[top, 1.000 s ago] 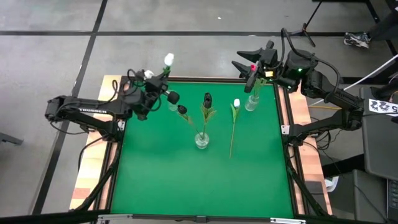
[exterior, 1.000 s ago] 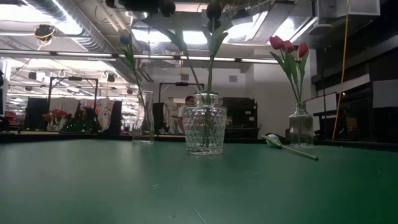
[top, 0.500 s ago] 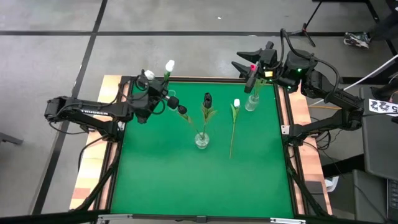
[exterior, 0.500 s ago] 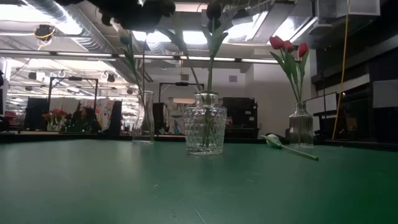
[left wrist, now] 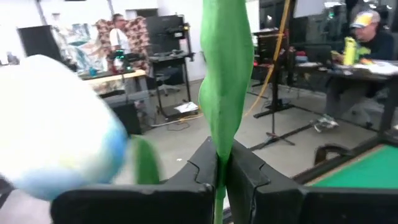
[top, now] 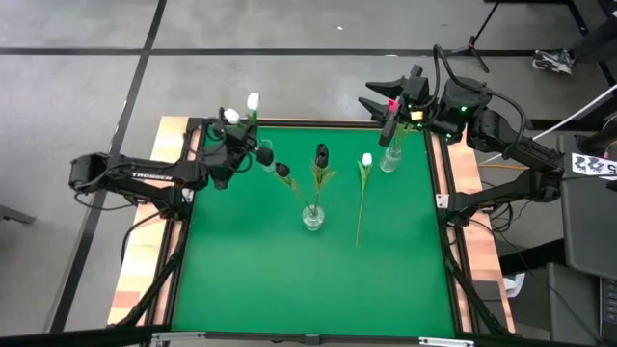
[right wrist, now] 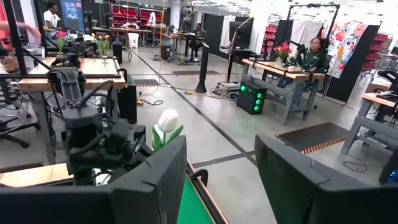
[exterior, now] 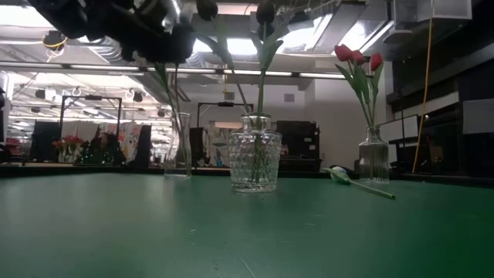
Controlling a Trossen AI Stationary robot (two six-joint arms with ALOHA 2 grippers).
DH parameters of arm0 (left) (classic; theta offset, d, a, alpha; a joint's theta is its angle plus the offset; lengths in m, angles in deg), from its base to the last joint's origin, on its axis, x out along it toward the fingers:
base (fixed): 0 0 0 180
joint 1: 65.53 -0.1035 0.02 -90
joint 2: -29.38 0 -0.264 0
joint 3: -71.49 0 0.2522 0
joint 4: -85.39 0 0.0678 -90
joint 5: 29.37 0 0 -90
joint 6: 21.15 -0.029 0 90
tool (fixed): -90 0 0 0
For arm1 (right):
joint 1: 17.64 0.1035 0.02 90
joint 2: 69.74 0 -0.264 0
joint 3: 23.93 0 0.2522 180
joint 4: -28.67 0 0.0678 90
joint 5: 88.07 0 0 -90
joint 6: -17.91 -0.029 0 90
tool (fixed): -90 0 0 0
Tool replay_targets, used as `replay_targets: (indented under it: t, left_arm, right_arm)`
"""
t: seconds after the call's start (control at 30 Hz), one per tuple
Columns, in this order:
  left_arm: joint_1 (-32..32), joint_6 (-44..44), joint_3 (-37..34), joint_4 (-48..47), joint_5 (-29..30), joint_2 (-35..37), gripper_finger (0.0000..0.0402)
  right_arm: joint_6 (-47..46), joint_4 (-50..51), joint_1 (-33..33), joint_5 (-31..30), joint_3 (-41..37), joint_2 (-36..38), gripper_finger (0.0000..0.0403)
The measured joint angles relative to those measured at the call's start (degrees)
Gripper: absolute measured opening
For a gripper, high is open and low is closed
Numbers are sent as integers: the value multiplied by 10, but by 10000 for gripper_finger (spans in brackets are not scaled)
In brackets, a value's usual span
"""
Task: Sort flowers into vase by color
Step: Put the left white tulip into the top left transparent vase
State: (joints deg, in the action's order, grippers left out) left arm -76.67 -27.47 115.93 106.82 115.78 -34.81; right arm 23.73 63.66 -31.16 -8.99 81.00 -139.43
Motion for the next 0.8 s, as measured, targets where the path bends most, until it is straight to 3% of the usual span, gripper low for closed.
replay_targets:
  t: [0.13, 0.33, 0.53, 0.8]
  left_arm:
    - [-23, 6, -11, 16, -23, 0, 16]
    - [-50, 19, -14, 14, -131, -8, 18]
    - [-58, 14, -14, -14, -153, -20, 21]
    - [-58, 8, -14, -101, -172, -20, 91]
  right_arm:
    - [0, 0, 0, 0, 0, 0, 191]
    - [0, 0, 0, 0, 0, 0, 191]
    - [4, 0, 0, 0, 0, 0, 191]
    - [5, 28, 0, 0, 0, 0, 191]
